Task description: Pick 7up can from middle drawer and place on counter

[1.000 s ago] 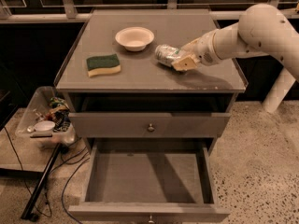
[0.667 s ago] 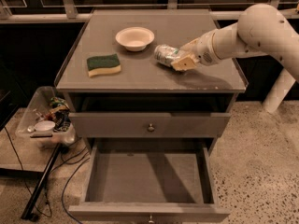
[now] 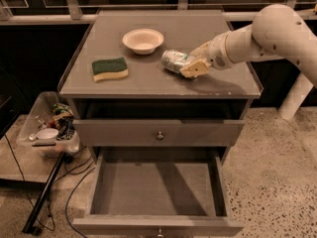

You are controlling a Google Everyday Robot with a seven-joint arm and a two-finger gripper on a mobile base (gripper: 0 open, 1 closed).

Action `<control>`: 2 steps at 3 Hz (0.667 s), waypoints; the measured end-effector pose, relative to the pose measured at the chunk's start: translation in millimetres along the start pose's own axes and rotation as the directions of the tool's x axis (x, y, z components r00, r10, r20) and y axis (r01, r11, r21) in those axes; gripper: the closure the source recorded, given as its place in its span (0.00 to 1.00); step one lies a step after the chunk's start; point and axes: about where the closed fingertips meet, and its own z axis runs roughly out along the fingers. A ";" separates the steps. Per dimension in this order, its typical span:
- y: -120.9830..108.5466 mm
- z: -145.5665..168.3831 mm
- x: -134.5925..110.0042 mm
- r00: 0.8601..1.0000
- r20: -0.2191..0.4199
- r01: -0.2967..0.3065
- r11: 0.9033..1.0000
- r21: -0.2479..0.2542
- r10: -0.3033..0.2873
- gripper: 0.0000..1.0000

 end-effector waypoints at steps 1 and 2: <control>0.0 0.0 0.0 1.000 0.000 0.000 1.000 0.000 0.000 0.12; 0.1 0.1 0.0 1.000 0.000 0.000 1.000 0.000 0.000 0.00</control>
Offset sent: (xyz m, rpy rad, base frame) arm 0.0000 0.0000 0.0000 0.0000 0.0000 0.0000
